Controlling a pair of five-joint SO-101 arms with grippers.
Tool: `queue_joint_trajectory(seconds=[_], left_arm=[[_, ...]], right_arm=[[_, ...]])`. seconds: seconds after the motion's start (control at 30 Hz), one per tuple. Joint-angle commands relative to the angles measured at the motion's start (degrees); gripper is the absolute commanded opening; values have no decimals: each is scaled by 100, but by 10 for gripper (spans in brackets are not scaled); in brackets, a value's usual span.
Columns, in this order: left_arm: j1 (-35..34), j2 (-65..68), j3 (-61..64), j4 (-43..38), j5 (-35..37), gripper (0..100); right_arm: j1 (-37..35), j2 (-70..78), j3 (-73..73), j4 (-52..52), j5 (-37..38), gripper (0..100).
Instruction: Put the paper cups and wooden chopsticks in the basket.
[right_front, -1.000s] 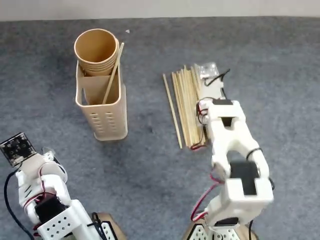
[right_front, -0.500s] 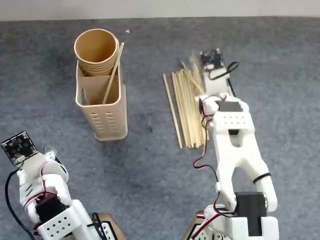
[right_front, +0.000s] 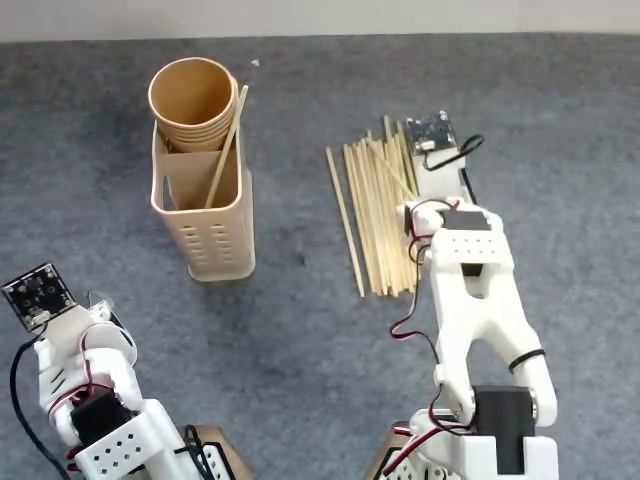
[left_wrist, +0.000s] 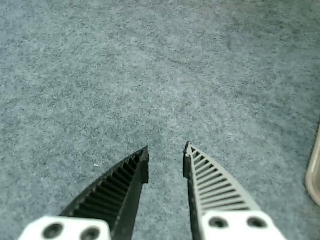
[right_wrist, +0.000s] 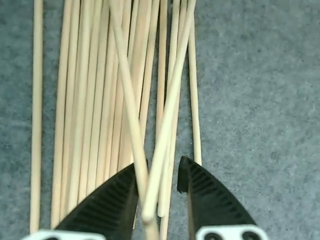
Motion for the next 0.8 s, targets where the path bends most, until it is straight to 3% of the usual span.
queue_joint_trajectory(seconds=[0.0, 0.23, 0.5, 0.57, 0.67, 0.77], left_arm=[[84, -48, 75, -88, 44, 139], [92, -48, 75, -88, 44, 139], [92, -48, 75, -88, 44, 139], [92, -48, 75, -88, 44, 139], [92, -48, 75, -88, 44, 139], [92, -48, 75, -88, 44, 139]], right_arm=[[84, 215, -92, -66, 62, 113], [163, 2255, -1341, -171, 26, 178], [233, 2888, -2035, -92, 44, 187], [233, 3108, -2044, -92, 53, 159], [233, 3398, -2053, -92, 53, 6], [233, 3442, -2053, -66, 53, 6]])
